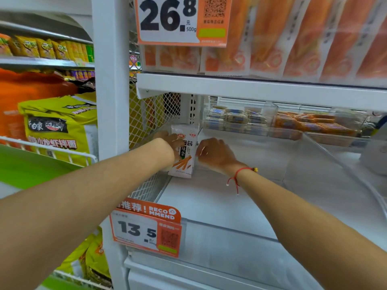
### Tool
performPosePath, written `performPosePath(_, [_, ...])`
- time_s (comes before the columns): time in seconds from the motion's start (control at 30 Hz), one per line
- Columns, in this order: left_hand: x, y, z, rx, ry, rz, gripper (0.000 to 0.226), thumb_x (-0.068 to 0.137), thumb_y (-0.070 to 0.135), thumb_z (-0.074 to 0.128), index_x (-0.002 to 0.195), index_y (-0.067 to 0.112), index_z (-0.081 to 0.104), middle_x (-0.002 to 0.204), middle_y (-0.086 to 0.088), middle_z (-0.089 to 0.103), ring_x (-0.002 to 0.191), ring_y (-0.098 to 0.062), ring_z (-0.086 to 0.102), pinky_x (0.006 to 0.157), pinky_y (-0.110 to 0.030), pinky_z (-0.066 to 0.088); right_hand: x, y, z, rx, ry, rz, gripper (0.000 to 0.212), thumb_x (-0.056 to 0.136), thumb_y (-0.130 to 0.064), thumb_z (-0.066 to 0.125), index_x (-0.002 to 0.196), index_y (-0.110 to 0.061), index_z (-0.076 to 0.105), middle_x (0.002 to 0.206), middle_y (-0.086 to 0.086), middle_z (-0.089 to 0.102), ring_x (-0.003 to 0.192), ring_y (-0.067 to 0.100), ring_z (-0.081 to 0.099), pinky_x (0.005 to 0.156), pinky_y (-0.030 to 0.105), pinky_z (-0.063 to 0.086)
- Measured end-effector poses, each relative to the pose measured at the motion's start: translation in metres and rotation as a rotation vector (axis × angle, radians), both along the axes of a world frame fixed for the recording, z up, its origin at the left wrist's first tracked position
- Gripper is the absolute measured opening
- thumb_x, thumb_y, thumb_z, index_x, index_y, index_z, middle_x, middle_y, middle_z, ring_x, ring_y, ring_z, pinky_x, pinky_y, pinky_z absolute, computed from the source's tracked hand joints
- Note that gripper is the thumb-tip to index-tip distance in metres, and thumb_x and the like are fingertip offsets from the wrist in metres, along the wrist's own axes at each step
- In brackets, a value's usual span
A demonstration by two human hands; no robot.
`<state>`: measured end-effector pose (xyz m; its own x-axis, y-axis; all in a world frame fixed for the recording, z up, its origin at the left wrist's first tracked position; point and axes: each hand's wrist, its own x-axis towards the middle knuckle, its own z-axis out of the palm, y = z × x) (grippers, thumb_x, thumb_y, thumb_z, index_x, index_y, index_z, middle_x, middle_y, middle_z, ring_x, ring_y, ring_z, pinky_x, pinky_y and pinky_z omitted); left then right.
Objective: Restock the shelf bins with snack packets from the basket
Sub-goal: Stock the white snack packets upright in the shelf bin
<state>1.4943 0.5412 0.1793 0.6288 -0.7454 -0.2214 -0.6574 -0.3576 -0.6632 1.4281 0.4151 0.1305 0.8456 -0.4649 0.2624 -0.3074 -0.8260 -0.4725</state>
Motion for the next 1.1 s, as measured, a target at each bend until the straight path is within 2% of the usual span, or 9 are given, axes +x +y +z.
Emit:
performPosePath(0.1, [0.001, -0.002, 0.003, 0.036, -0.111, -0.079, 0.054, 0.103, 0.031, 0.024, 0.152, 0.021, 0.003, 0.159, -0.004, -0.007, 0.147, -0.022, -0.007, 0.119, -0.042, 0.001, -0.008, 0.005, 0.0, -0.073, 0.228, 0.161, 0.037, 0.085, -0.004, 0.051, 0.103, -0.031, 0.067, 0.113, -0.01, 0.056, 0.11, 0.016, 0.053, 0.087, 0.025, 0.045])
performPosePath(0.27, [0.009, -0.009, 0.0, 0.042, -0.133, -0.054, 0.056, 0.102, 0.036, 0.027, 0.151, 0.019, 0.006, 0.159, -0.005, -0.003, 0.147, -0.02, -0.002, 0.119, -0.04, 0.002, -0.002, 0.012, -0.007, -0.251, 0.397, 0.191, 0.048, 0.085, -0.006, 0.053, 0.127, -0.028, 0.05, 0.133, 0.0, 0.044, 0.125, 0.02, 0.038, 0.095, 0.03, 0.037])
performPosePath(0.43, [0.02, -0.005, -0.007, -0.219, -0.001, -0.091, 0.05, 0.097, 0.021, 0.045, 0.141, 0.001, 0.036, 0.152, -0.011, 0.028, 0.142, -0.024, 0.021, 0.115, -0.029, 0.012, -0.006, 0.016, 0.005, -0.241, 0.553, 0.179, 0.054, 0.088, -0.013, 0.049, 0.138, -0.033, 0.04, 0.138, 0.001, 0.036, 0.129, 0.024, 0.036, 0.099, 0.035, 0.038])
performPosePath(0.5, [0.015, -0.001, -0.003, -0.125, 0.0, -0.063, 0.054, 0.097, 0.022, 0.042, 0.148, 0.011, 0.028, 0.156, -0.007, 0.021, 0.144, -0.024, 0.015, 0.118, -0.036, 0.009, -0.016, 0.021, 0.015, -0.196, 0.589, 0.176, 0.057, 0.089, -0.013, 0.046, 0.141, -0.034, 0.037, 0.141, 0.002, 0.034, 0.132, 0.026, 0.036, 0.102, 0.035, 0.038])
performPosePath(0.6, [-0.001, 0.008, 0.005, -0.06, 0.021, 0.009, 0.054, 0.094, 0.019, 0.044, 0.146, 0.025, 0.032, 0.152, -0.003, 0.031, 0.139, -0.024, 0.029, 0.114, -0.042, 0.027, -0.039, 0.031, 0.03, -0.196, 0.565, 0.193, 0.05, 0.092, -0.012, 0.045, 0.14, -0.026, 0.043, 0.142, 0.005, 0.038, 0.129, 0.027, 0.04, 0.102, 0.032, 0.038])
performPosePath(0.73, [-0.038, 0.038, 0.023, -0.31, 0.079, -0.059, 0.046, 0.093, 0.021, 0.043, 0.138, 0.025, 0.045, 0.139, -0.004, 0.049, 0.122, -0.024, 0.049, 0.098, -0.038, 0.044, -0.076, 0.043, 0.047, -0.173, 0.444, 0.184, 0.034, 0.091, -0.017, 0.053, 0.124, -0.022, 0.059, 0.131, 0.004, 0.053, 0.118, 0.024, 0.051, 0.099, 0.032, 0.043])
performPosePath(0.83, [-0.077, 0.061, 0.033, -0.551, 0.126, -0.124, 0.039, 0.093, 0.029, 0.045, 0.131, 0.025, 0.052, 0.129, -0.006, 0.057, 0.116, -0.027, 0.054, 0.089, -0.035, 0.045, -0.112, 0.053, 0.059, -0.197, 0.302, 0.151, 0.032, 0.086, -0.014, 0.058, 0.116, -0.02, 0.066, 0.103, 0.005, 0.064, 0.099, 0.022, 0.06, 0.086, 0.031, 0.049])
performPosePath(0.93, [-0.127, 0.081, 0.036, -0.776, 0.173, -0.173, 0.034, 0.093, 0.028, 0.046, 0.125, 0.026, 0.057, 0.123, -0.005, 0.061, 0.114, -0.028, 0.055, 0.084, -0.034, 0.045, -0.155, 0.069, 0.071, -0.196, 0.168, 0.154, 0.027, 0.083, -0.012, 0.06, 0.106, -0.02, 0.071, 0.074, 0.0, 0.06, 0.076, 0.014, 0.058, 0.074, 0.028, 0.048])
performPosePath(1.1, [-0.191, 0.107, 0.028, -0.972, 0.349, -0.168, 0.028, 0.093, 0.031, 0.045, 0.117, 0.035, 0.059, 0.117, 0.005, 0.065, 0.109, -0.024, 0.058, 0.082, -0.033, 0.044, -0.234, 0.095, 0.066, -0.077, 0.117, 0.173, 0.024, 0.084, -0.008, 0.057, 0.095, -0.023, 0.072, 0.058, -0.005, 0.062, 0.048, -0.004, 0.055, 0.063, 0.023, 0.049])
